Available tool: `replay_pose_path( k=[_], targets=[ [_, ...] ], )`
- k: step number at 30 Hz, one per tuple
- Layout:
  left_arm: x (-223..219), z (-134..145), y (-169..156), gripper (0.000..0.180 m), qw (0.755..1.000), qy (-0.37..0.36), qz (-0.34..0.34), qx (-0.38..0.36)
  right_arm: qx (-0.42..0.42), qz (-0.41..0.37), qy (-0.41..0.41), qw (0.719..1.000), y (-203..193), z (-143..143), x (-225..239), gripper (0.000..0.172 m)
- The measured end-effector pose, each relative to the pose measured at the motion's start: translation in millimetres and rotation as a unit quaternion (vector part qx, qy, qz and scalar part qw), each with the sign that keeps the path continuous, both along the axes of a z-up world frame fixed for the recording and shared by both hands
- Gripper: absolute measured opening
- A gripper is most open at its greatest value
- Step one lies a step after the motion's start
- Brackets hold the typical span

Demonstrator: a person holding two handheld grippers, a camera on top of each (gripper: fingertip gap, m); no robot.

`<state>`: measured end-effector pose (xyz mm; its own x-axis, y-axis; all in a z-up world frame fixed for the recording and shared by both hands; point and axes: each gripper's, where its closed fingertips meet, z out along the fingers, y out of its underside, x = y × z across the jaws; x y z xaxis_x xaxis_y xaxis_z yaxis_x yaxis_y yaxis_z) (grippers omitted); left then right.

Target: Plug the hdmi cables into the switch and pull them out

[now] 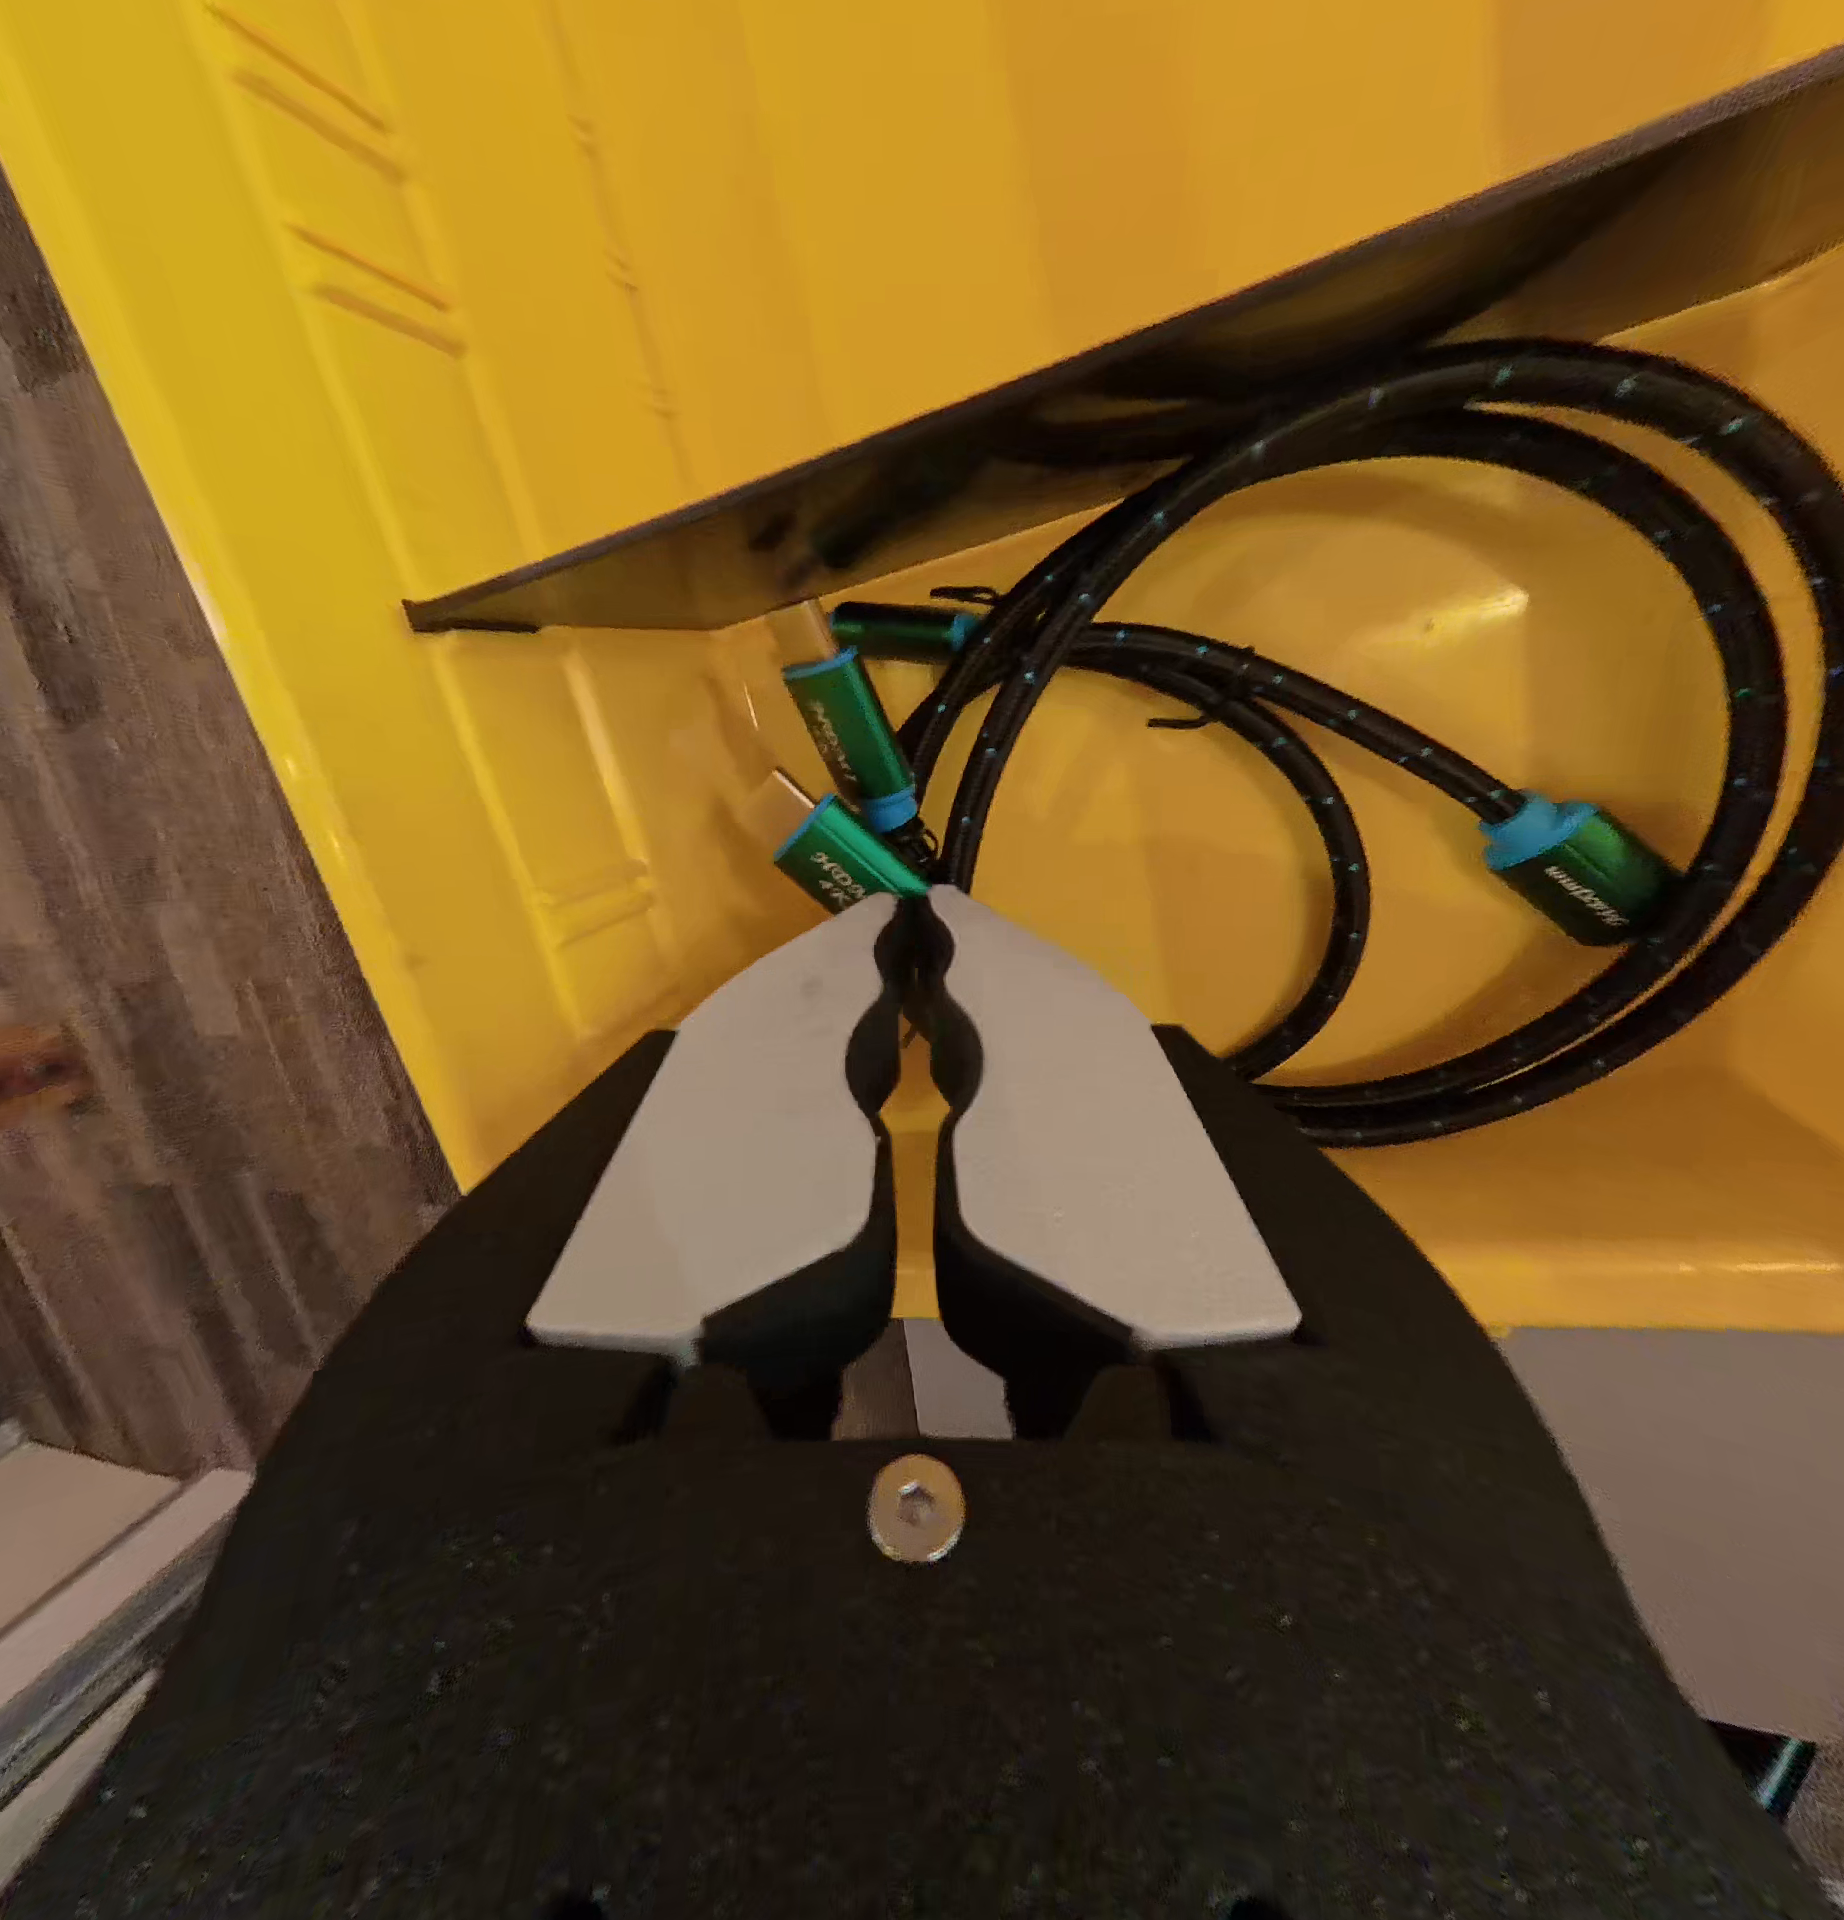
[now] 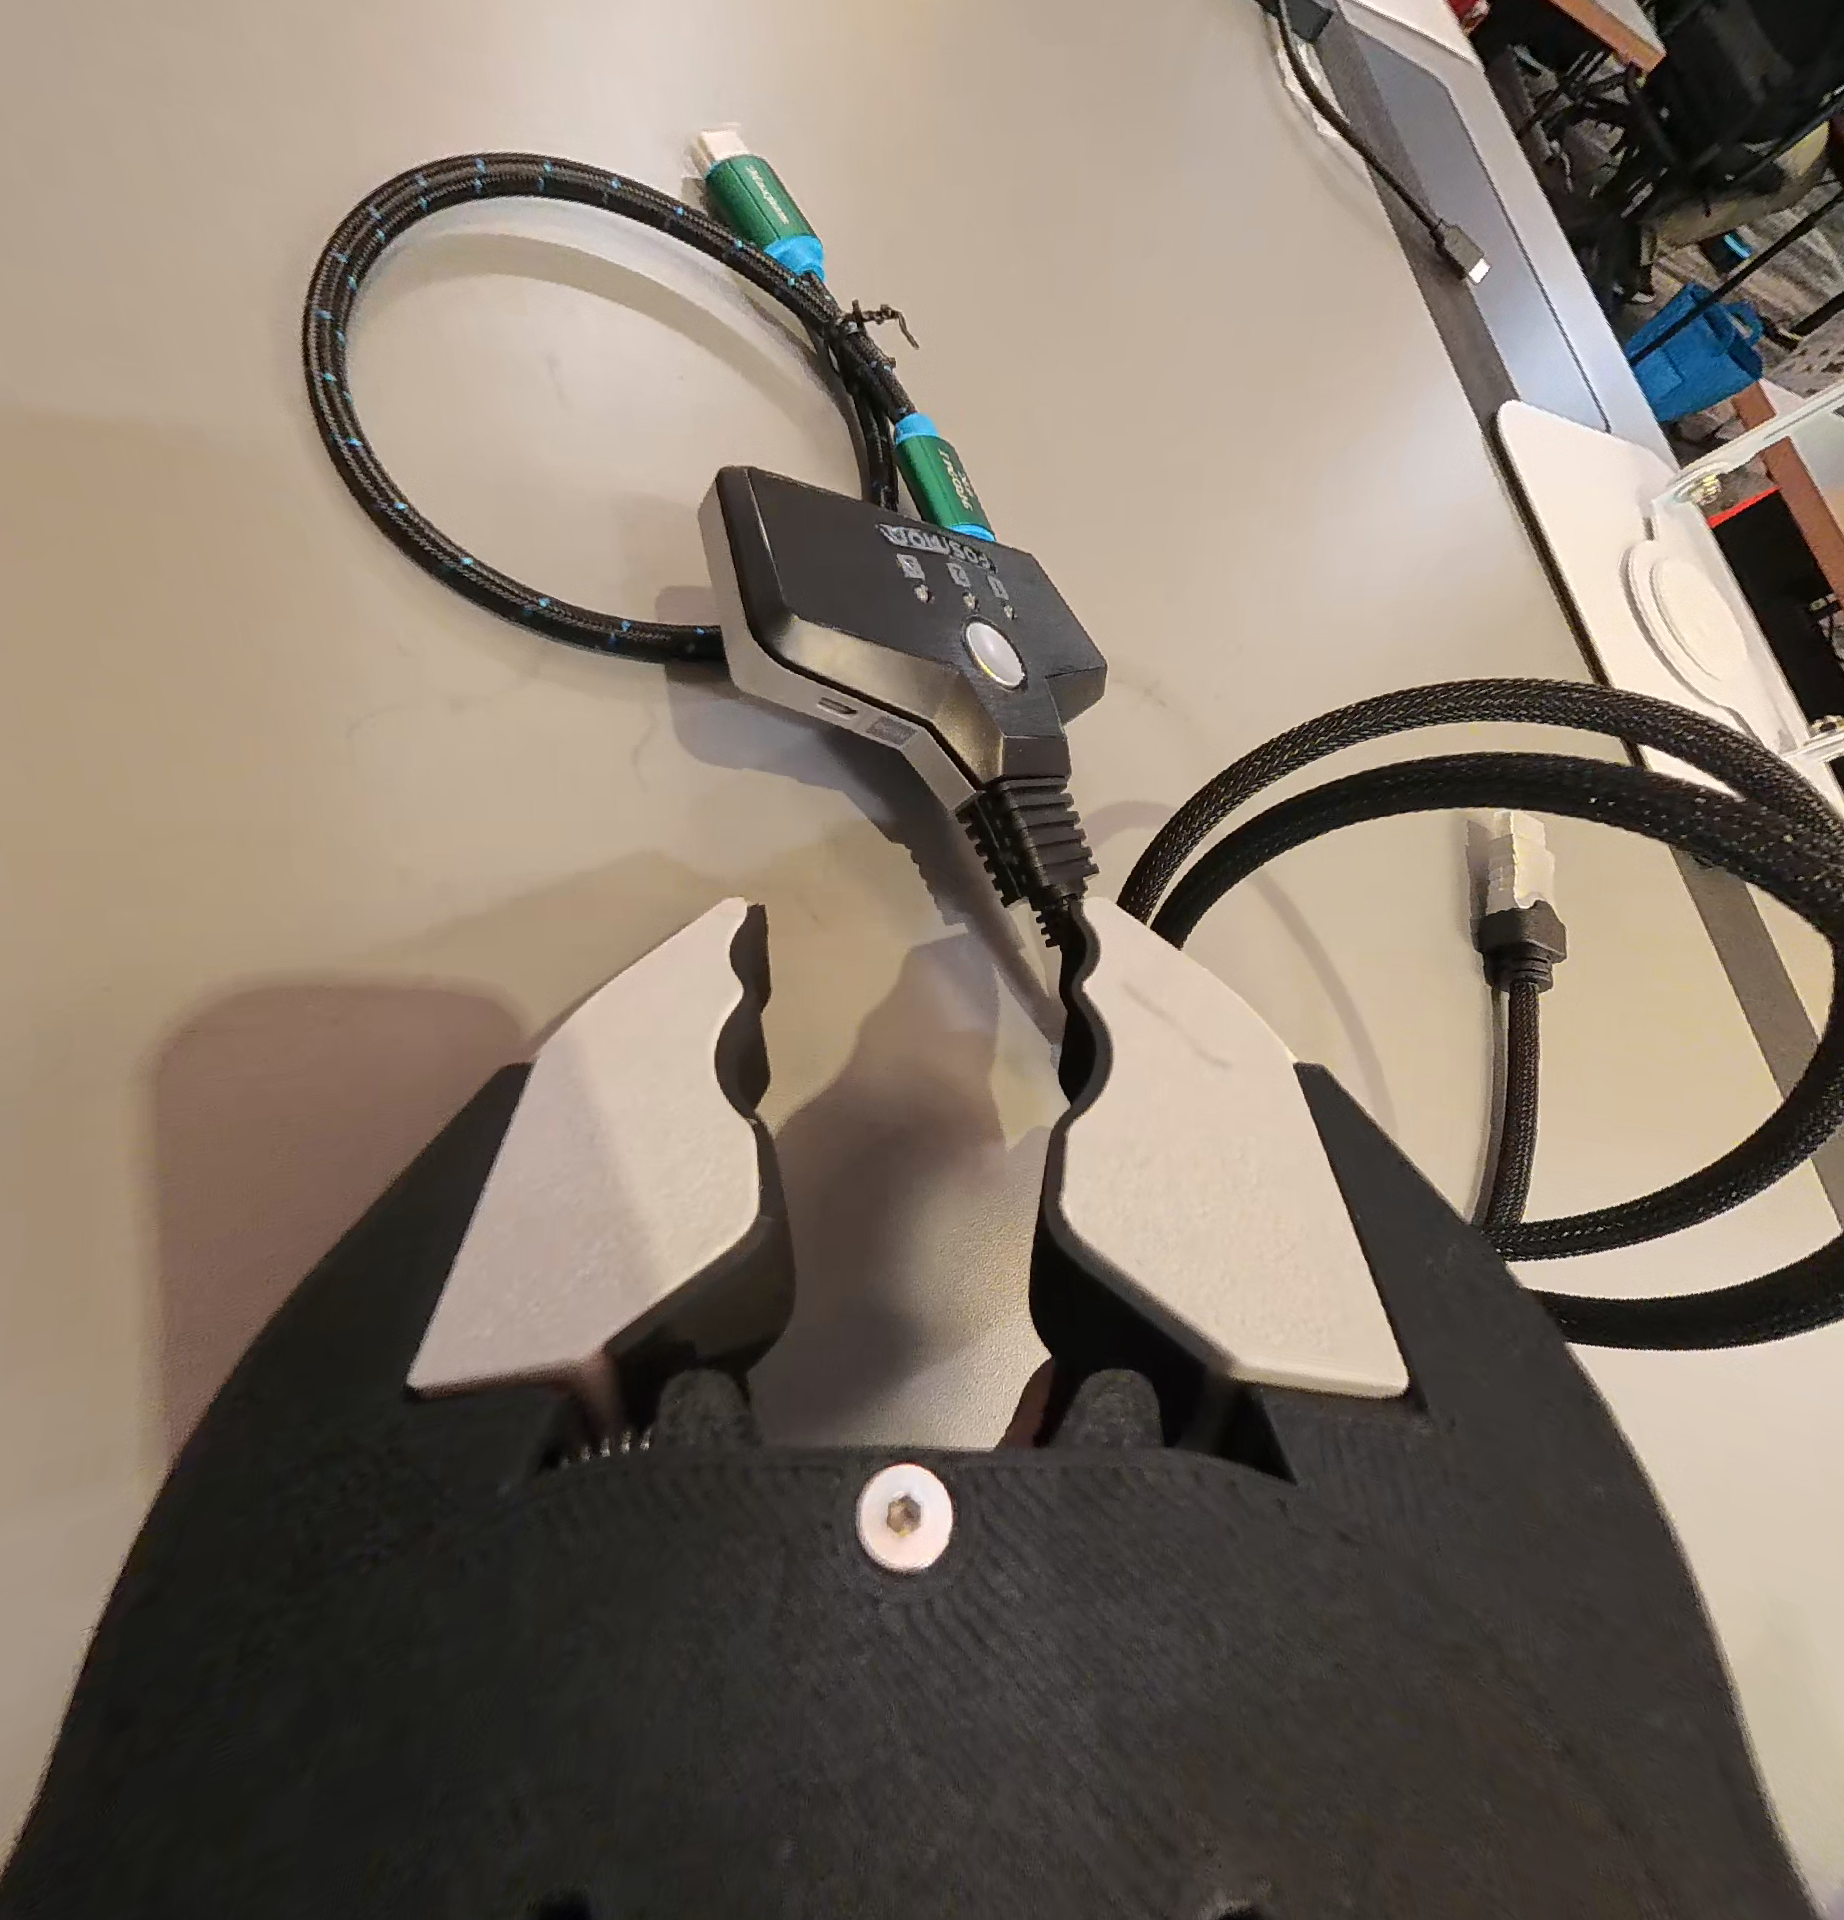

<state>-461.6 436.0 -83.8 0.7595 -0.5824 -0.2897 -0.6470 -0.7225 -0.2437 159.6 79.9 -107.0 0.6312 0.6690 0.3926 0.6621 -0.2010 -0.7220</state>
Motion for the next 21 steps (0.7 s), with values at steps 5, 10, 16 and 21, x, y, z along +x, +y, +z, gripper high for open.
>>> replay_pose_path(
  k=[5,10,16,21],
  targets=[
    [-6,2,0,0.016,1.0,0.005,0.019,0.008,0.002,0.005,-0.002,1.0,-1,0,-1,0.052],
    [-11,-17,-5,0.026,0.999,0.022,0.023,-0.034,0.008,0.009,-0.006,1.0,-2,0,-2,0.049],
    [-9,-3,-3,0.021,1.0,0.016,0.013,-0.004,0.011,0.009,-0.008,1.0,-2,1,-2,0.048],
    [-1,36,-3,0.02,0.996,0.046,-0.025,0.069,0.01,0.009,-0.008,1.0,-2,1,-2,0.048]
  ],
)
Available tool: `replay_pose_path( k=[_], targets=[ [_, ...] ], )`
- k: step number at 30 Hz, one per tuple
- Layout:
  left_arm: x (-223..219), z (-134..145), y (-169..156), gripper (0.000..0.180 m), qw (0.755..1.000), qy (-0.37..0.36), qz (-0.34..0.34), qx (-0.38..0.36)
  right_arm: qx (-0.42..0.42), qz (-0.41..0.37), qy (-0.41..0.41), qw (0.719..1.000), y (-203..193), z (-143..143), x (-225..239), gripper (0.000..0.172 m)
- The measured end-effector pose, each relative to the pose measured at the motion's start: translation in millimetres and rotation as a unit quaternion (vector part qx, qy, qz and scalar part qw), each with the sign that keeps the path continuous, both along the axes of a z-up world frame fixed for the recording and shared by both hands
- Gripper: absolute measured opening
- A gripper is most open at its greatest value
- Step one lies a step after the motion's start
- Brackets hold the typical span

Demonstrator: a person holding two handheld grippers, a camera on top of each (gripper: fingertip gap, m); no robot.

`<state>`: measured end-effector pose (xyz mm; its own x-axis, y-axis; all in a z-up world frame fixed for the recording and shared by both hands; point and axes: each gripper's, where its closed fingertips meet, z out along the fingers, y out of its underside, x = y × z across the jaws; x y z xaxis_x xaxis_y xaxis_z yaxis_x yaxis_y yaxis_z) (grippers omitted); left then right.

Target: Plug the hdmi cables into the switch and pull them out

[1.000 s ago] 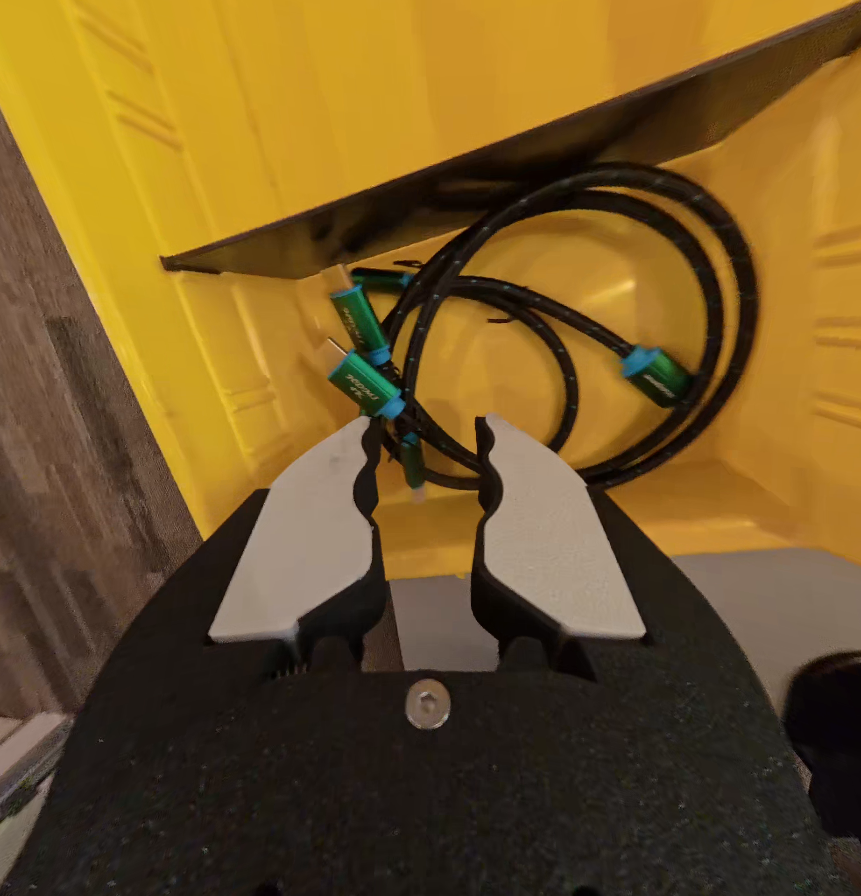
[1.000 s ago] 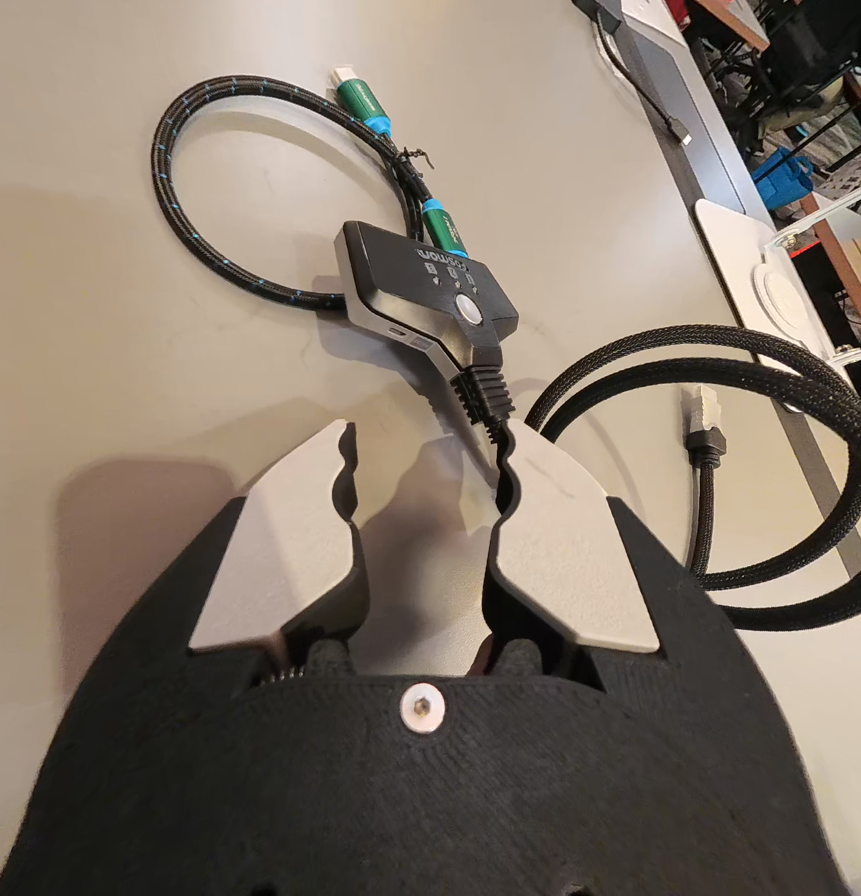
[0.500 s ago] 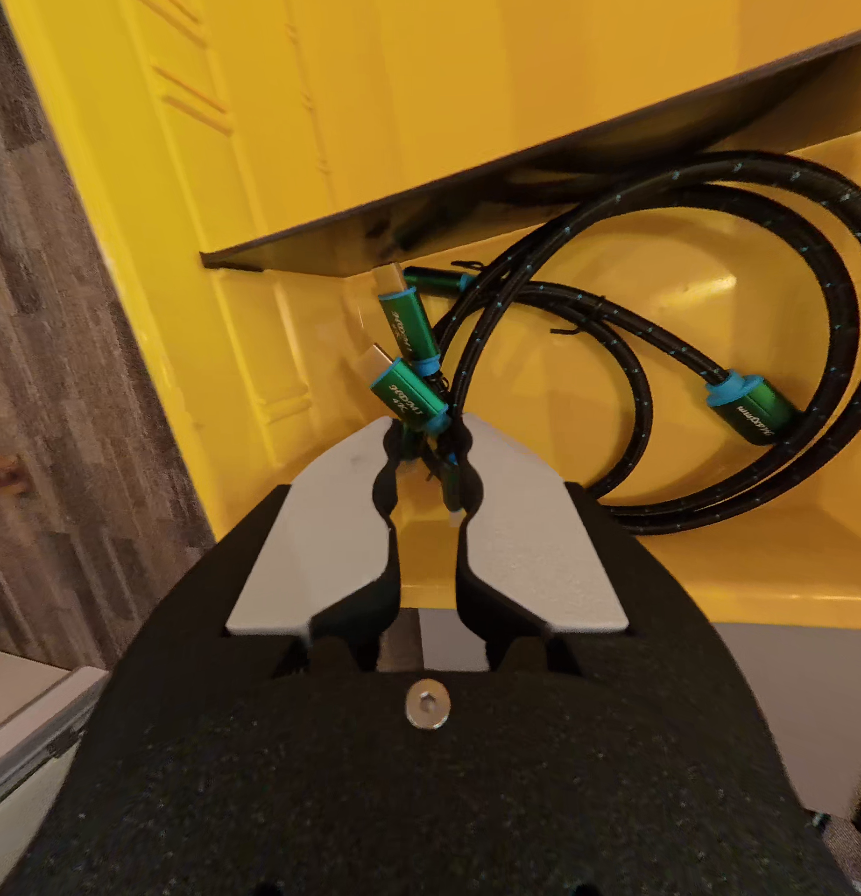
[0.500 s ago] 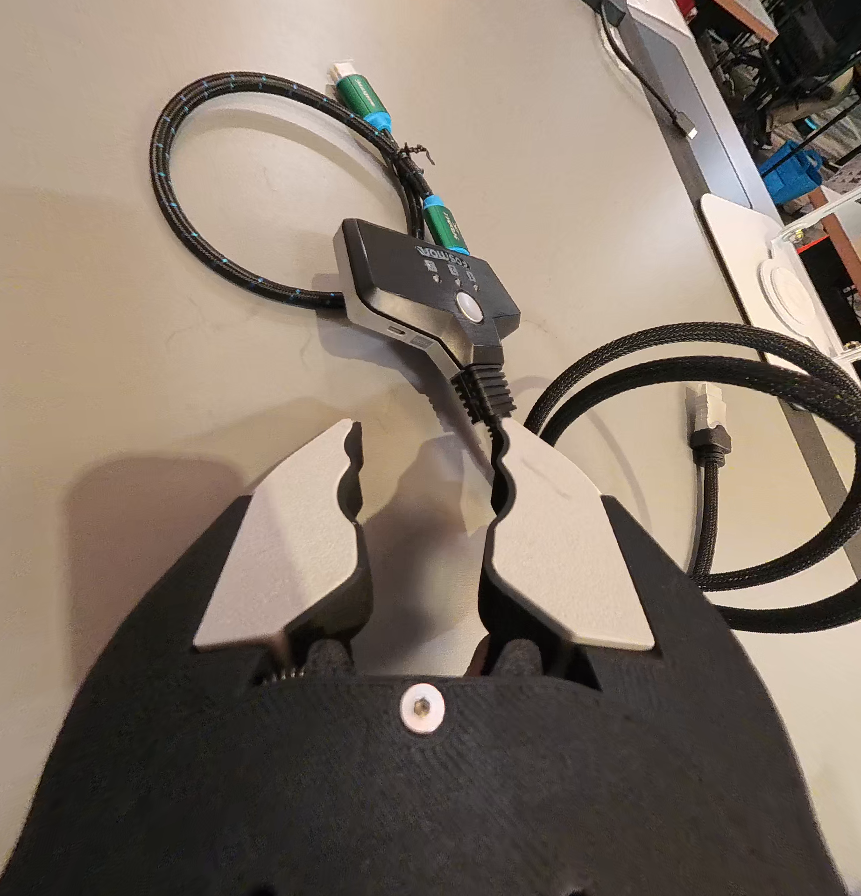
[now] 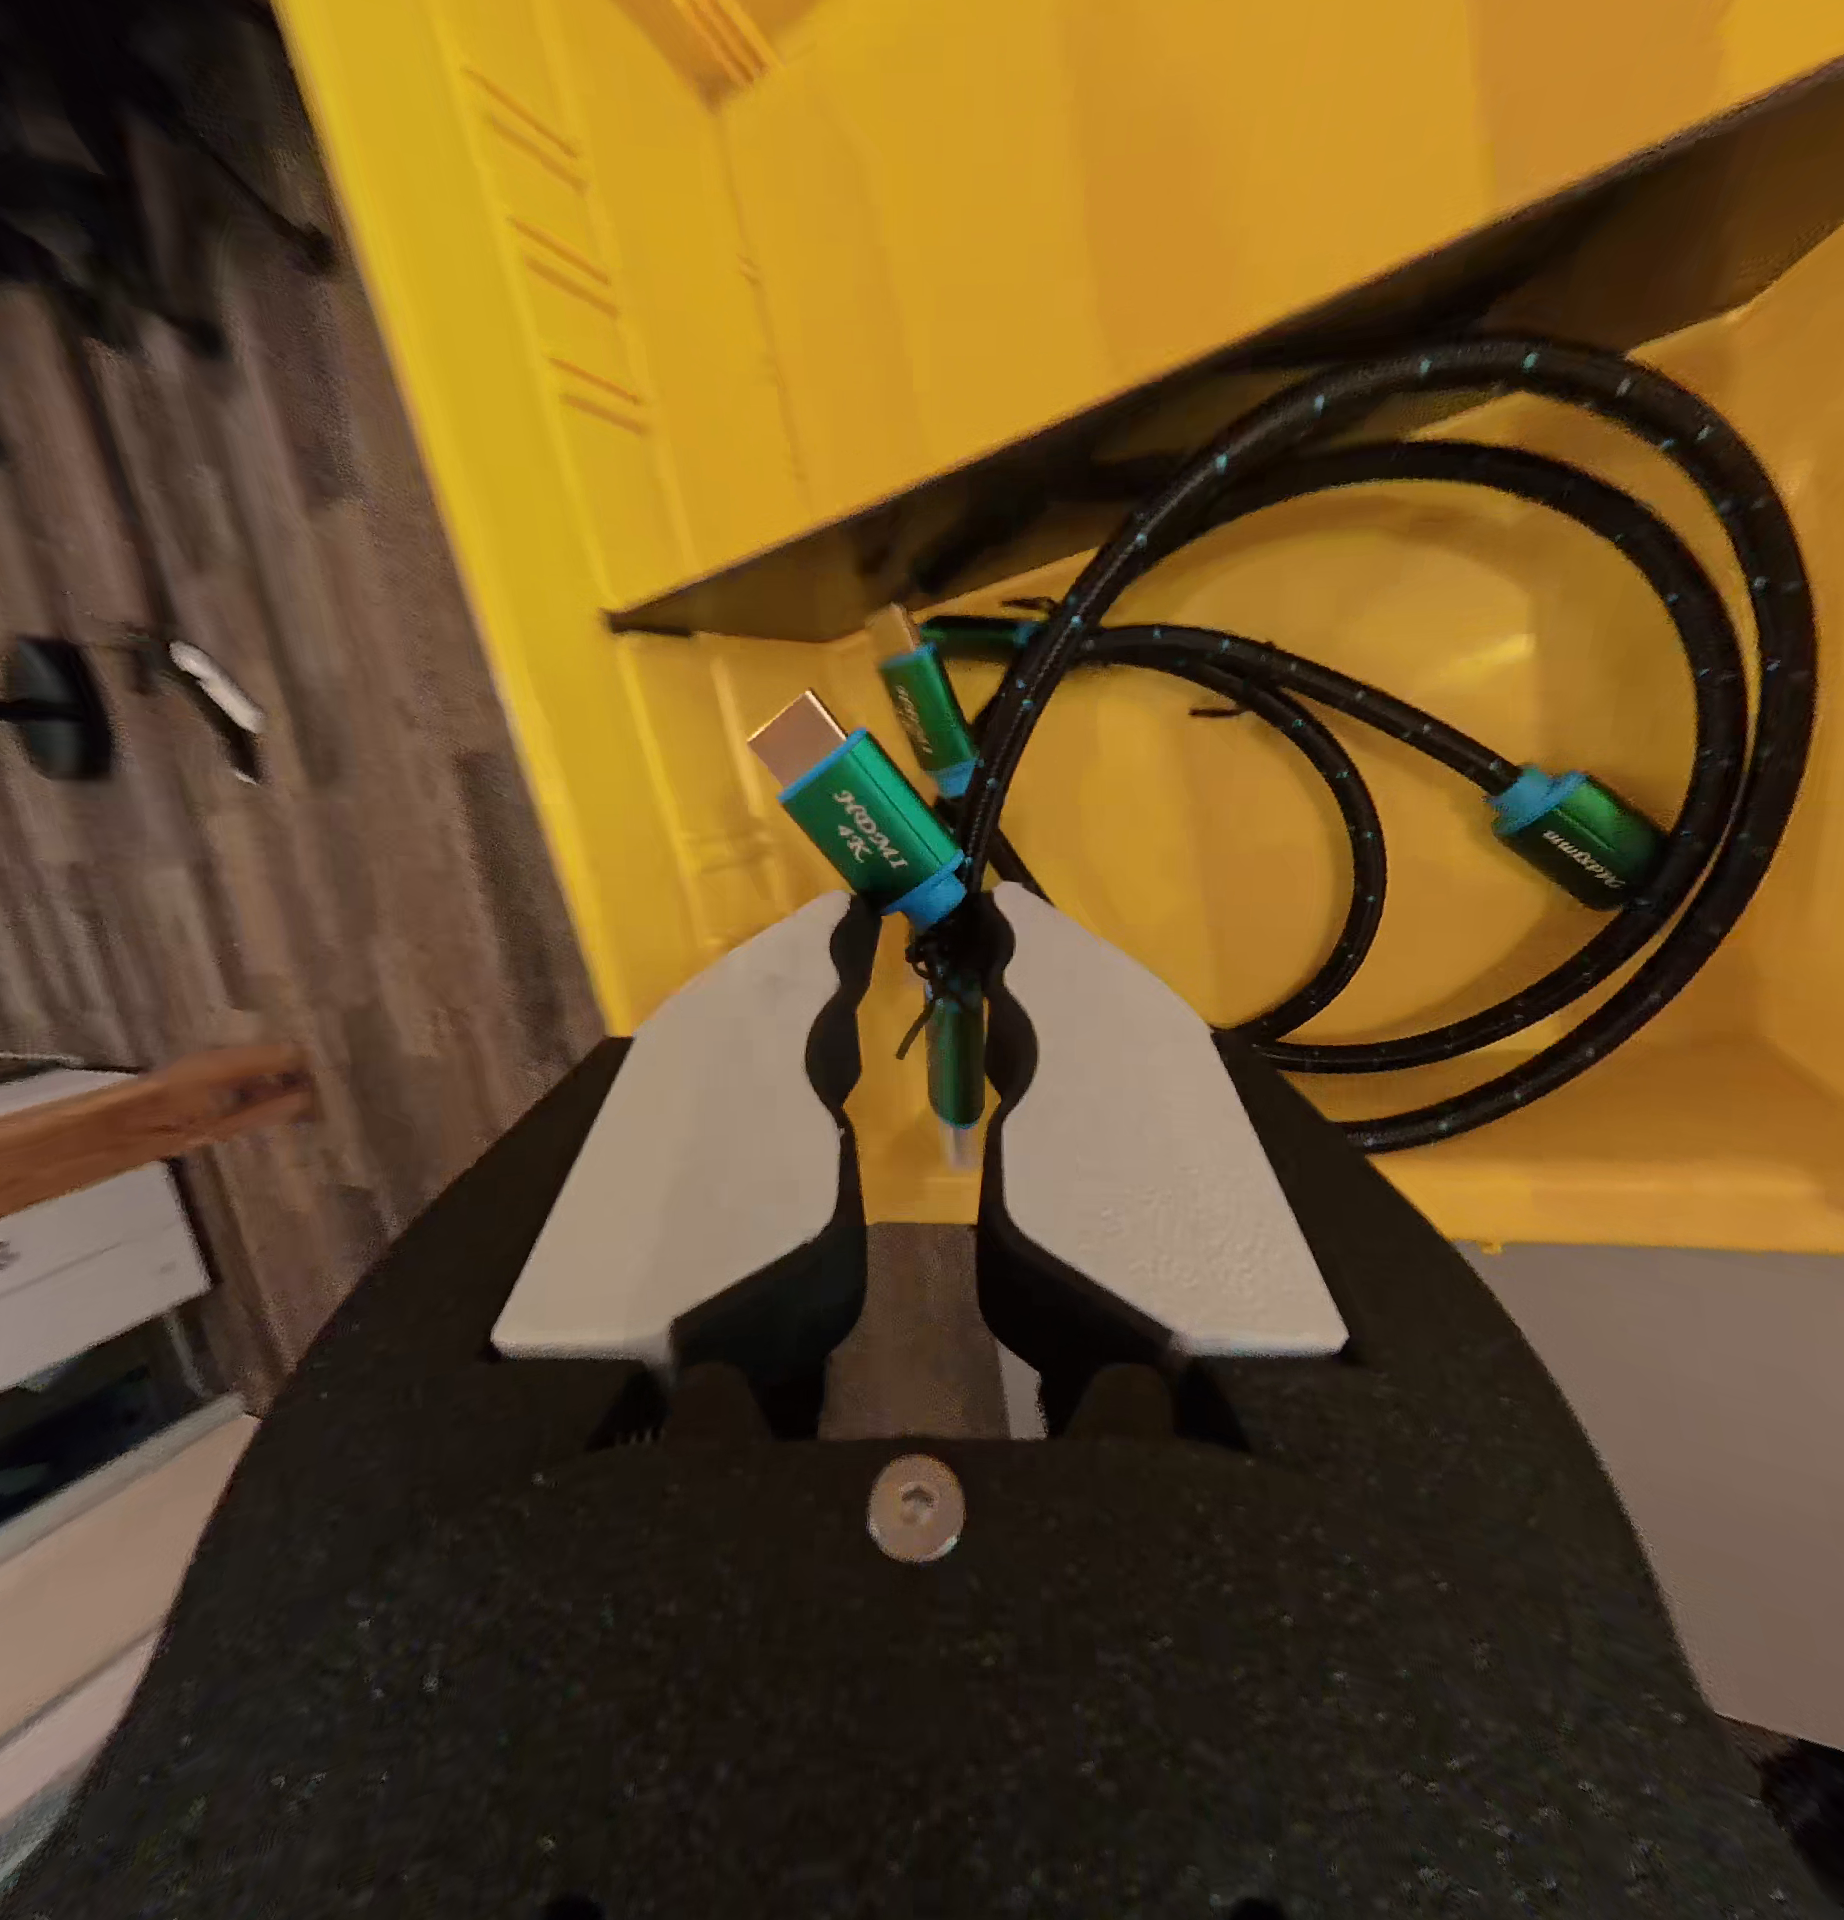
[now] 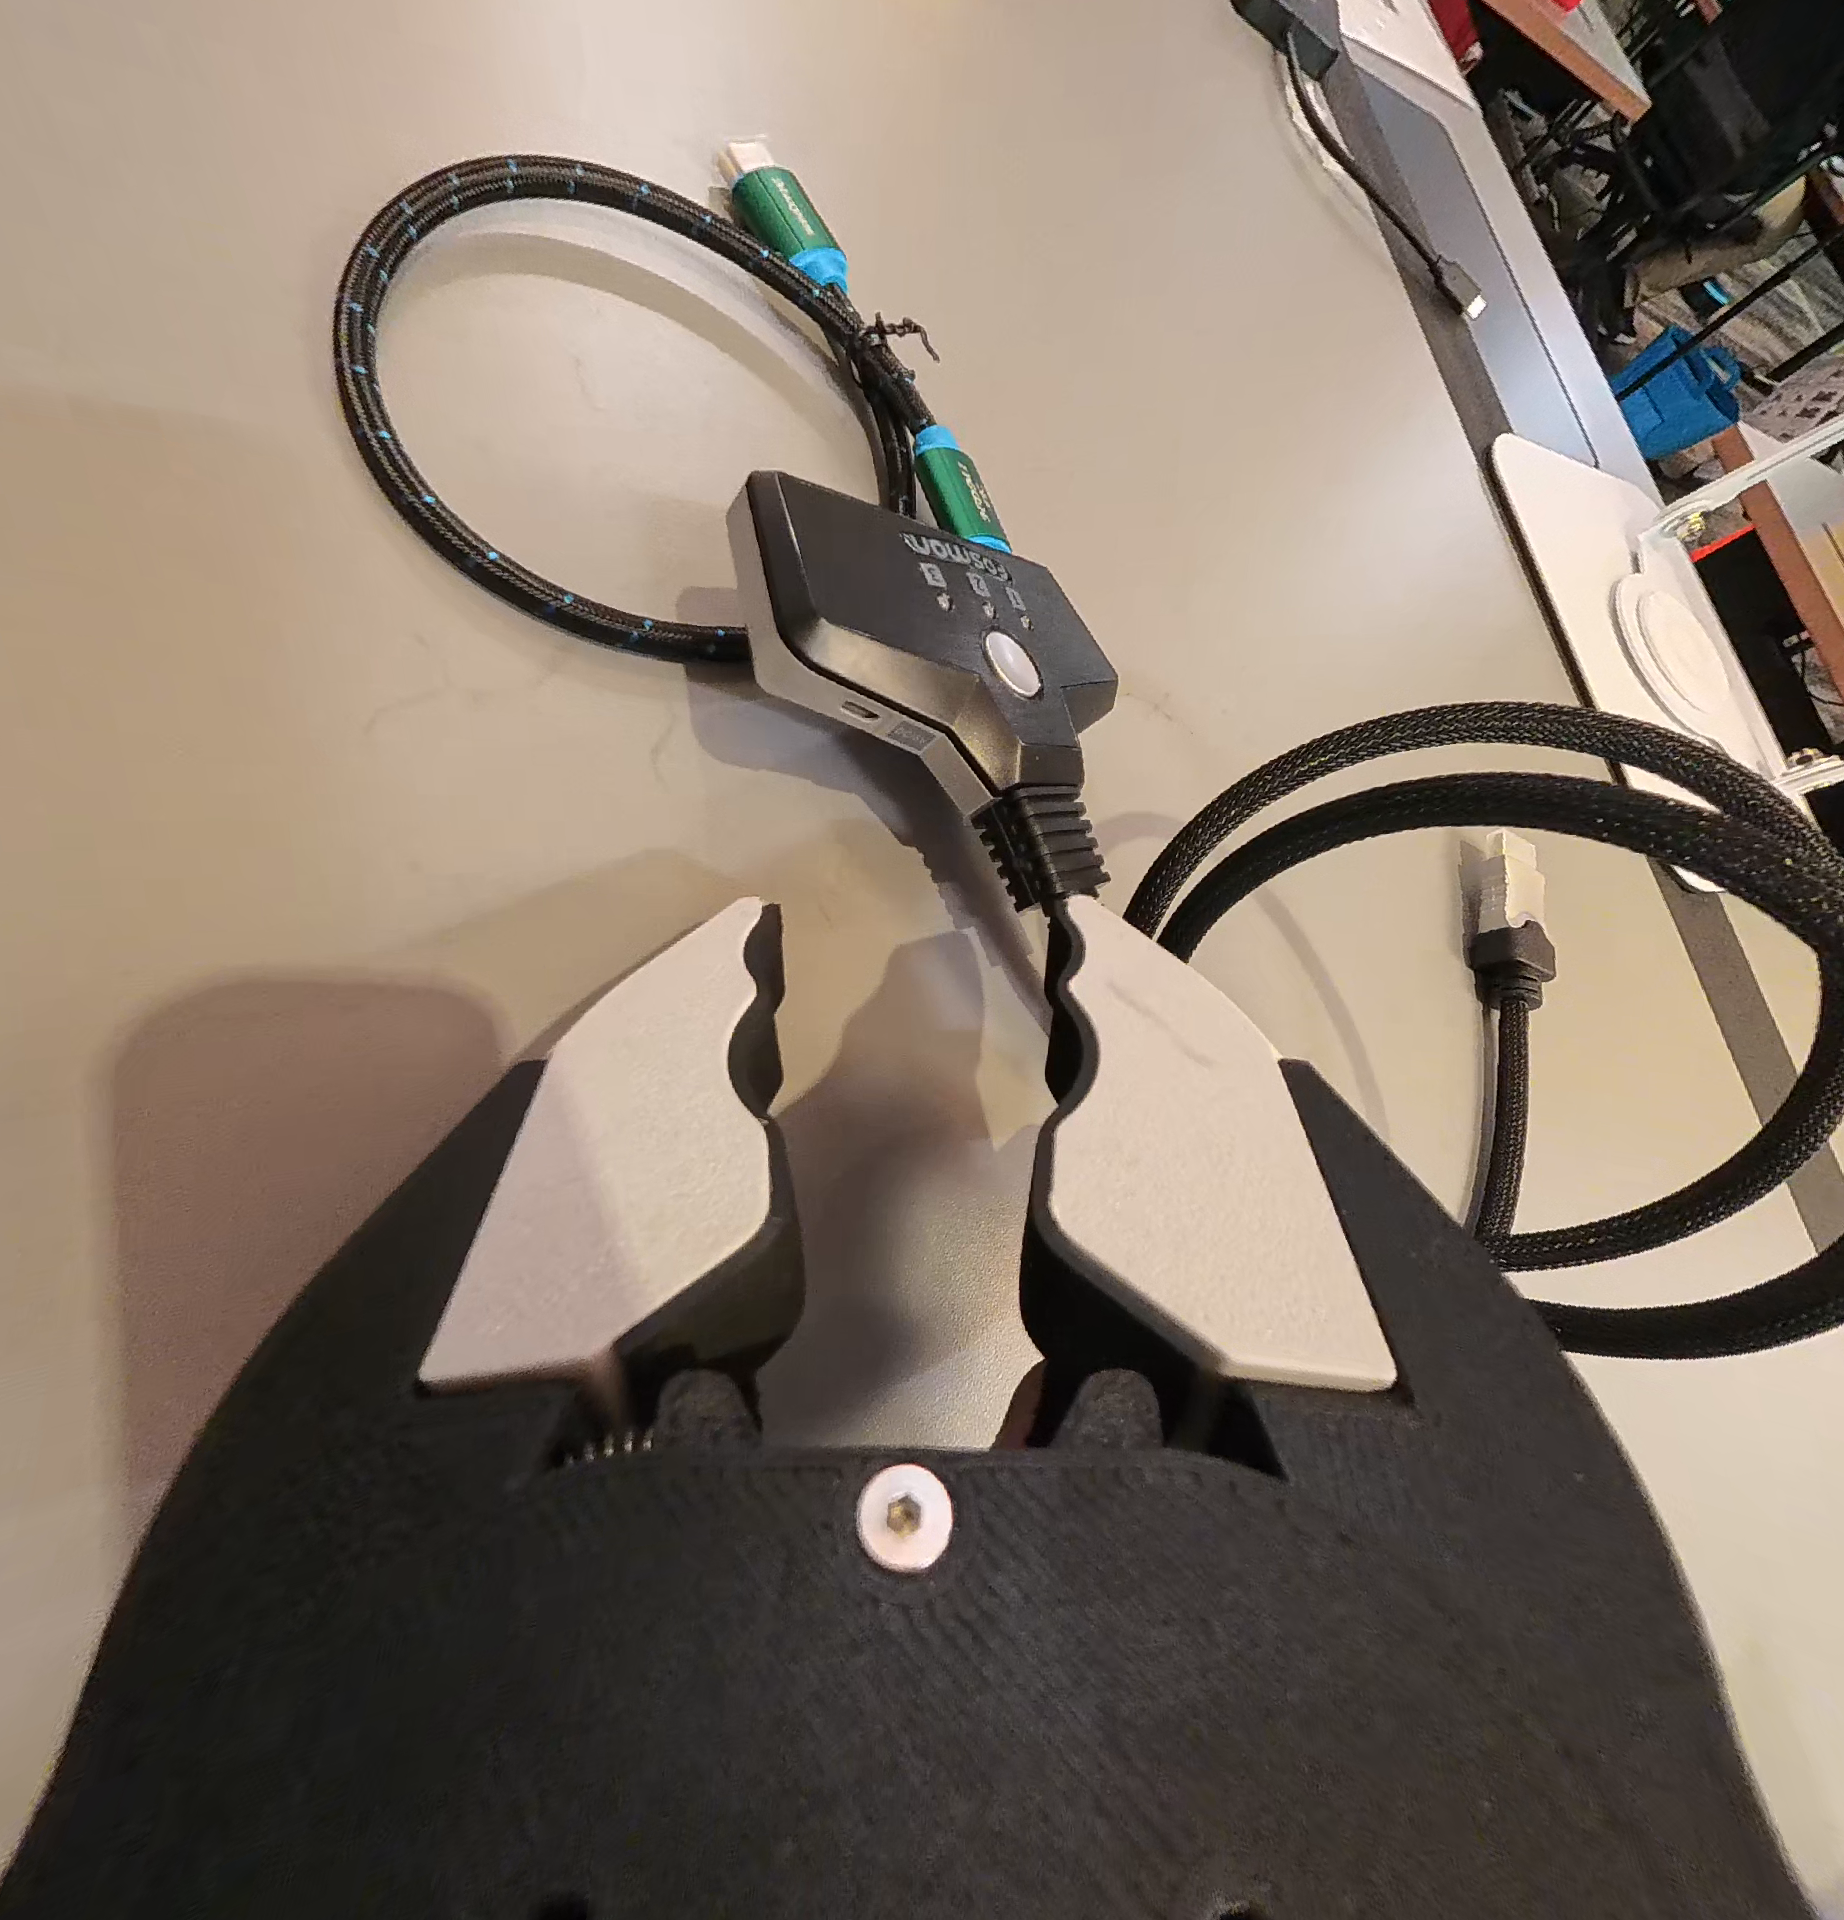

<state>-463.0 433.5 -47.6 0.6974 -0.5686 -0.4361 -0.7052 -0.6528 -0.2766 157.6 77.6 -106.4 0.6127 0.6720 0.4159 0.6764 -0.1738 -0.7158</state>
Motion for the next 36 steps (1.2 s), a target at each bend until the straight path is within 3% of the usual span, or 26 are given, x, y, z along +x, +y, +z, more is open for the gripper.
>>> replay_pose_path(
  k=[2,6,10,13,15,18,23,28,36],
  targets=[
    [7,34,0,0.017,0.998,0.027,-0.027,0.056,0.001,0.0,0.0,1.0,0,0,0,0.048],
    [41,132,-11,0.011,0.971,0.088,-0.093,0.2,-0.001,0.0,0.001,1.0,0,0,0,0.048],
    [125,201,-46,0.01,0.94,0.041,-0.213,0.265,-0.001,0.0,0.0,1.0,0,0,0,0.048],
    [211,217,-92,0.011,0.912,-0.041,-0.33,0.241,-0.001,0.0,0.0,1.0,0,0,0,0.048],
    [273,203,-131,0.011,0.885,-0.108,-0.418,0.176,0.001,0.0,-0.001,1.0,0,0,0,0.048],
    [353,155,-193,0.01,0.823,-0.189,-0.534,0.044,0.008,0.001,-0.004,1.0,-1,1,-1,0.048],
    [449,50,-262,0.01,0.735,-0.237,-0.62,-0.136,0.068,0.011,-0.035,0.997,0,7,-3,0.048],
    [498,-28,-293,0.01,0.708,-0.208,-0.636,-0.226,0.169,0.028,-0.123,0.977,3,14,-11,0.054],
    [515,-63,-309,0.011,0.708,-0.174,-0.638,-0.247,0.26,0.032,-0.25,0.932,15,21,-19,0.056]
  ],
)
